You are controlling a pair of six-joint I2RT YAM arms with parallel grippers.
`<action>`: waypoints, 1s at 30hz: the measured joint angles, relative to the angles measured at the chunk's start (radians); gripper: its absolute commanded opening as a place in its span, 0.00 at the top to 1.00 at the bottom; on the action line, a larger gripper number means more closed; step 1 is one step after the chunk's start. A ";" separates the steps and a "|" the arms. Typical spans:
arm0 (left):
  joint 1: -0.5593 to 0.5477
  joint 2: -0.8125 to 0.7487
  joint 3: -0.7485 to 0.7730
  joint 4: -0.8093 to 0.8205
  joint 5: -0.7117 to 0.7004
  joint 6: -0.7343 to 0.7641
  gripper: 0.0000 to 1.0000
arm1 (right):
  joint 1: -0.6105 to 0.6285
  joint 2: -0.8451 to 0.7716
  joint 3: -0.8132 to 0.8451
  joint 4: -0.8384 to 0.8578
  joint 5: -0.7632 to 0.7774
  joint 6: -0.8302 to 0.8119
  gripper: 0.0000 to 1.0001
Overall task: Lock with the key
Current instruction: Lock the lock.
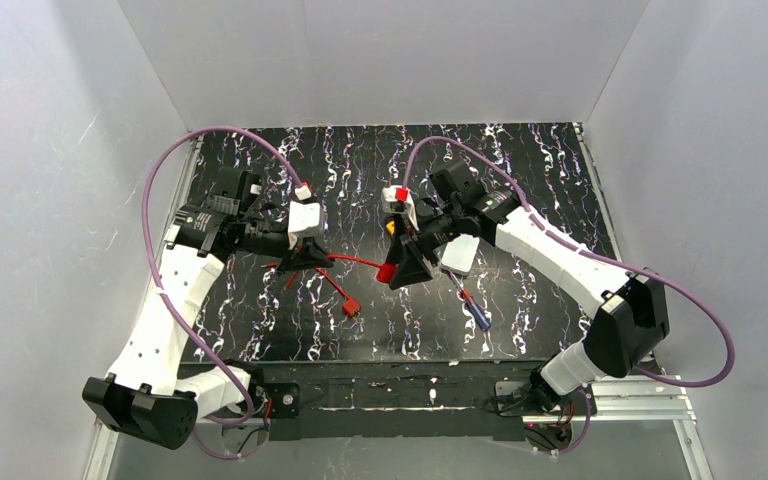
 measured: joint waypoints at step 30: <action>0.011 0.004 0.000 0.063 0.005 -0.103 1.00 | -0.003 0.000 -0.048 0.106 -0.108 0.106 0.99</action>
